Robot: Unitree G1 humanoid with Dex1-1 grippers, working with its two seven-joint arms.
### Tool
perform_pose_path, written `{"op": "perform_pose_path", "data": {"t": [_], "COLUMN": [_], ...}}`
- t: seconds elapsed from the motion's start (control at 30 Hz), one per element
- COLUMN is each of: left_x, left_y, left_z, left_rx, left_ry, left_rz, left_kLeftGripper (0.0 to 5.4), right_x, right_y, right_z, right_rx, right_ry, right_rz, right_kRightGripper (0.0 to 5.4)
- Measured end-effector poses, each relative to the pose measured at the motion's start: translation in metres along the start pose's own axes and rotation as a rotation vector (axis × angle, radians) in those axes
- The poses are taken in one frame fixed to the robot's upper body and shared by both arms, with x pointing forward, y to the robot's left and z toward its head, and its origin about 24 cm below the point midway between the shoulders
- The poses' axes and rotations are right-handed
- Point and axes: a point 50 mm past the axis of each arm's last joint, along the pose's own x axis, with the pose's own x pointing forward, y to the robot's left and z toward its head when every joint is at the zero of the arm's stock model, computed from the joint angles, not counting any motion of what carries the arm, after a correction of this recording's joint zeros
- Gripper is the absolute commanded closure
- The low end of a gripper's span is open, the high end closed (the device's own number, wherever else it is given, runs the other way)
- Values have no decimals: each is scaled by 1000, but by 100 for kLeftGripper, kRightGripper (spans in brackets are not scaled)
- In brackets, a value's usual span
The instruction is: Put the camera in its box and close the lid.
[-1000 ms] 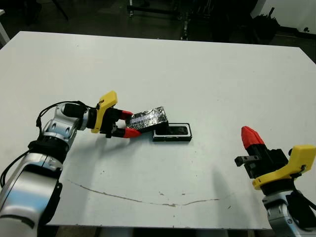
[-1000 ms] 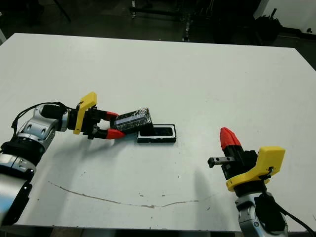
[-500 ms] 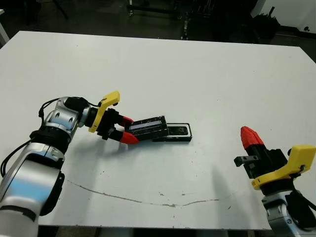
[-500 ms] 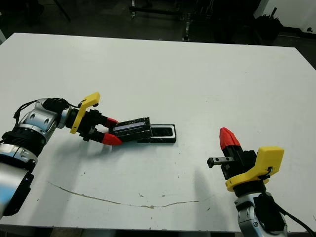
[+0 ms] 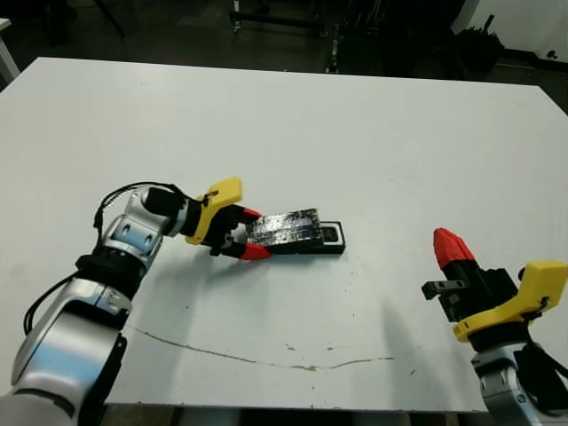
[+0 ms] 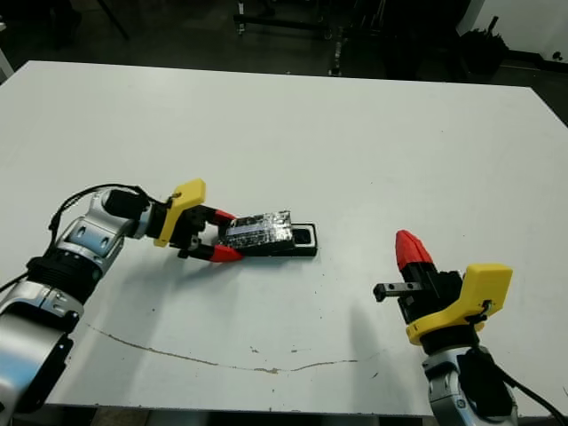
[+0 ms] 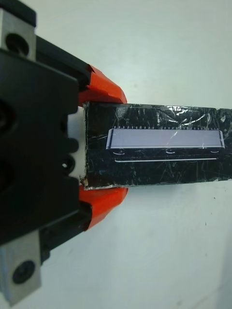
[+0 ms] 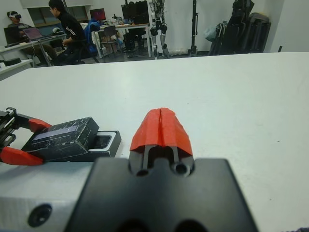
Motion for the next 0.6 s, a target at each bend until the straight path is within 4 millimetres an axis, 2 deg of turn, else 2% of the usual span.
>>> {"op": "perform_pose_path", "data": {"t": [0.4,0.6], "left_x": [7,17], "left_y": [1,5], "left_z": [6,10], "left_rx": [34,11], "left_ry": [24,36], "left_rz": [-39,-83], "left_kLeftGripper": [223,223], "right_x": [0,-2], "right_y": [0,0], "right_z": [-1,-2], "right_rx": [-6,-3], "right_ry": [4,11], "right_rz": [-3,-4], "right_kRightGripper": [540,540]}}
